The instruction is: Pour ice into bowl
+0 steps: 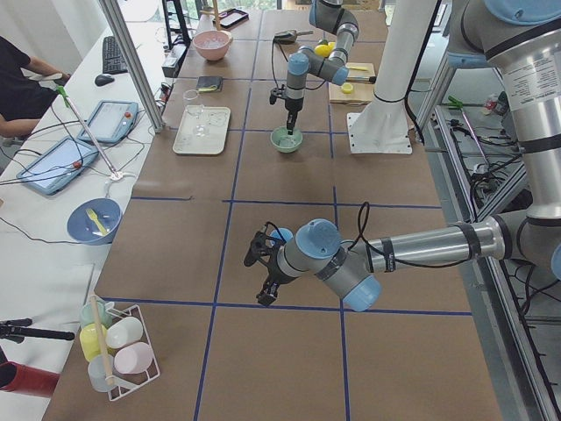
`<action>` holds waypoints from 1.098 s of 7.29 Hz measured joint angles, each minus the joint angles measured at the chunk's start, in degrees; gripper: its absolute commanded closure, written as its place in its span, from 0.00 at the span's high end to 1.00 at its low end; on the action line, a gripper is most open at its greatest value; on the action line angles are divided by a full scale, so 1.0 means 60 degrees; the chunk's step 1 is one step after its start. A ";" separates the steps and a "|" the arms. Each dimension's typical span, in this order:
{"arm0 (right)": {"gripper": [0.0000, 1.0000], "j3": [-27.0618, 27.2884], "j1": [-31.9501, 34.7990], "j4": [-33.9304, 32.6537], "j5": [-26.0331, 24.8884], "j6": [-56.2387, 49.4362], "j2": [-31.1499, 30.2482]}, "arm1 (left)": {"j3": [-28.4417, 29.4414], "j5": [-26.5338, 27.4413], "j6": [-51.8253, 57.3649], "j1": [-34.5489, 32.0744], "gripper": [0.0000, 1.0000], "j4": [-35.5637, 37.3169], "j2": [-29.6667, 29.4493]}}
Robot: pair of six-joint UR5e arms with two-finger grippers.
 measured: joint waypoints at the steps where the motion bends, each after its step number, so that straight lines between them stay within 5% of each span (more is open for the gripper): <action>1: 0.00 0.0046 0.0000 0.0360 0.0018 -0.0024 -0.0148 | -0.0001 -0.0005 -0.0003 -0.0012 1.00 0.0000 -0.0003; 4: 0.00 0.0584 0.0061 0.0718 0.0070 -0.0038 -0.0521 | -0.0003 -0.0019 -0.0010 -0.0033 1.00 0.0000 -0.0006; 8: 0.00 0.3528 0.0962 0.0384 0.0687 -0.0230 -0.2813 | -0.0014 -0.0021 -0.0014 -0.0043 1.00 -0.0009 -0.0002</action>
